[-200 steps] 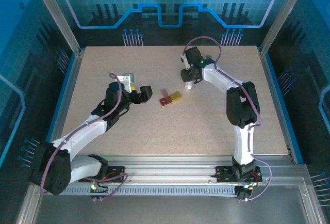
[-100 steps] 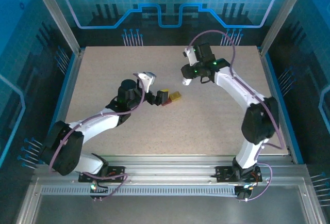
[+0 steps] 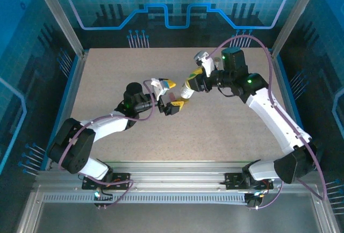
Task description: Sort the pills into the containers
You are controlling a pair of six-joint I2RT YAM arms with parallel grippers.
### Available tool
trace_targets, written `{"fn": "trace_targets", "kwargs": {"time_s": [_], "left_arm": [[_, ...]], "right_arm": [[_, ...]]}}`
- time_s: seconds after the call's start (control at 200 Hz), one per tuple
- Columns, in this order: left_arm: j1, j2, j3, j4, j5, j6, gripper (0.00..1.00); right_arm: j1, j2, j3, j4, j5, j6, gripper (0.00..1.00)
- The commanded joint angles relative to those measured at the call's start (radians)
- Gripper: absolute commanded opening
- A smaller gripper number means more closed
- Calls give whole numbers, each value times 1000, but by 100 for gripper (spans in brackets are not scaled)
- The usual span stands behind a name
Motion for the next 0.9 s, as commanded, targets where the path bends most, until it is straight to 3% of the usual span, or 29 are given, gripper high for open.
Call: {"fn": "trace_targets", "kwargs": {"time_s": [0.0, 0.305, 0.505, 0.685, 0.896], "left_arm": [[-16, -28, 37, -7, 76, 37, 99], [-67, -54, 47, -26, 99, 39, 94], [-87, -60, 39, -15, 100, 48, 82], [-100, -57, 27, -7, 78, 67, 64], [-101, -43, 21, 12, 105, 81, 56]], "right_arm": [[17, -31, -24, 61, -137, -9, 15], [46, -38, -54, 89, -168, 3, 14], [51, -50, -68, 88, -154, 0, 14], [51, -57, -69, 71, -145, -14, 14], [53, -61, -66, 50, -151, -33, 14]]}}
